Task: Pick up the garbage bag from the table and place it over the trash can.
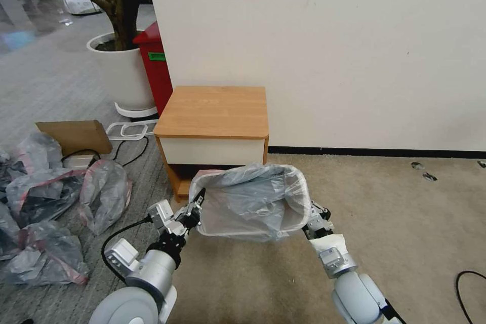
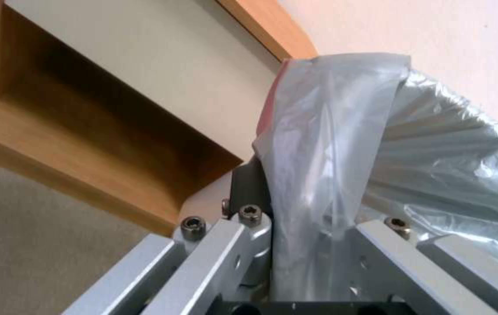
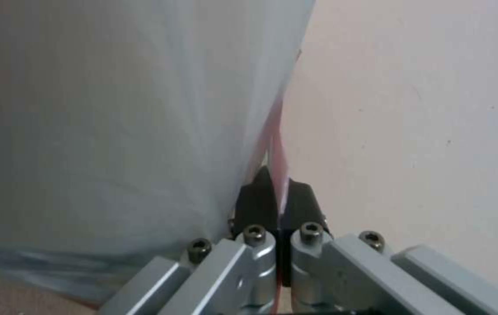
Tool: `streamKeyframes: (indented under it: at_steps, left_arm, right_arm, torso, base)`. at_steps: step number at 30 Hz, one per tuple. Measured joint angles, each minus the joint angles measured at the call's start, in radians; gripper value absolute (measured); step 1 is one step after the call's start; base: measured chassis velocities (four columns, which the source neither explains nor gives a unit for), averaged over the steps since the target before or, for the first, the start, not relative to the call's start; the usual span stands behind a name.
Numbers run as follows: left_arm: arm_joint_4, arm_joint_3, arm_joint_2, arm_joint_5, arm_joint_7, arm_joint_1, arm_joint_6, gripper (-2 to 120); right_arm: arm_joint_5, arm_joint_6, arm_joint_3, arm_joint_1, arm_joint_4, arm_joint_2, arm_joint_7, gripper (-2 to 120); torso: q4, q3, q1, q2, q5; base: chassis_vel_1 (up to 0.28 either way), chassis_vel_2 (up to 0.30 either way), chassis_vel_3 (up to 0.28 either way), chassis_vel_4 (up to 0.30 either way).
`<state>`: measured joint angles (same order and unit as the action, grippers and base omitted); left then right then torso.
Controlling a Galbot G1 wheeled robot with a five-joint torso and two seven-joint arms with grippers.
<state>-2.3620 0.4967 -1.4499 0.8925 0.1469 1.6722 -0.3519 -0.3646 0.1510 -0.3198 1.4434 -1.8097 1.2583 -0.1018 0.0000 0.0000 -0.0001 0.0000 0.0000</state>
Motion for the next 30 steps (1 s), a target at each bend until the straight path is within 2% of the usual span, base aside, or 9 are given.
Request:
streamKeyframes:
  at_steps: [2, 6, 8, 11, 20, 23, 24, 28, 30]
  left_arm:
    - [0.000, 0.005, 0.000, 0.001, 0.004, -0.003, 0.000, 4]
    - [0.024, 0.027, 0.001, -0.004, 0.024, -0.018, -0.007, 1]
    - [0.033, 0.032, 0.002, -0.005, 0.030, -0.022, -0.009, 1]
    - [0.052, 0.043, 0.004, -0.008, 0.046, -0.029, -0.010, 1]
    - [0.089, 0.053, 0.011, -0.036, 0.101, -0.047, -0.021, 0]
    - [0.092, 0.050, 0.017, -0.051, 0.104, -0.048, -0.024, 0]
    - [0.096, 0.044, 0.026, -0.075, 0.105, -0.047, -0.026, 0]
    - [0.107, 0.027, 0.068, -0.143, 0.095, -0.037, -0.023, 0]
    - [0.112, 0.021, 0.088, -0.172, 0.088, -0.035, -0.019, 0]
  right_arm:
    - [0.001, 0.002, 0.001, 0.004, 0.000, 0.001, 0.000, 5]
    - [0.011, 0.006, 0.006, 0.017, -0.020, 0.009, -0.010, 25]
    - [0.018, 0.006, 0.004, 0.021, -0.028, 0.010, -0.010, 28]
    - [0.042, 0.007, -0.001, 0.040, -0.053, 0.010, -0.005, 40]
    - [0.174, 0.074, -0.048, 0.143, -0.170, 0.001, 0.062, 75]
    - [0.199, 0.076, -0.056, 0.153, -0.186, 0.001, 0.065, 80]
    - [0.233, 0.076, -0.068, 0.164, -0.212, 0.003, 0.066, 89]
    - [0.324, 0.076, -0.096, 0.167, -0.291, 0.007, 0.061, 99]
    - [0.357, 0.072, -0.096, 0.157, -0.335, 0.006, 0.058, 99]
  torso:
    - [0.0000, 0.000, 0.000, 0.000, -0.0001]
    - [0.0000, 0.000, 0.000, 0.000, 0.0000]
    - [0.0000, 0.000, 0.000, 0.000, -0.0001]
    - [0.0000, 0.000, 0.000, 0.000, -0.0001]
    - [0.0000, 0.000, 0.000, 0.000, 0.0000]
    - [0.0000, 0.000, 0.000, 0.000, 0.0000]
    - [0.0000, 0.000, 0.000, 0.000, -0.0001]
    - [-0.0001, 0.000, 0.000, 0.000, 0.0001]
    - [-0.0001, 0.000, 0.000, 0.000, -0.0001]
  base:
    - [0.000, 0.000, 0.000, 0.000]
    - [0.000, 0.000, 0.000, 0.000]
    - [0.000, 0.000, 0.000, 0.000]
    - [0.000, 0.000, 0.000, 0.000]
    - [0.000, 0.000, 0.000, 0.000]
    - [0.000, 0.000, 0.000, 0.000]
    - [0.000, 0.000, 0.000, 0.000]
    - [0.000, 0.000, 0.000, 0.000]
    - [0.000, 0.000, 0.000, 0.000]
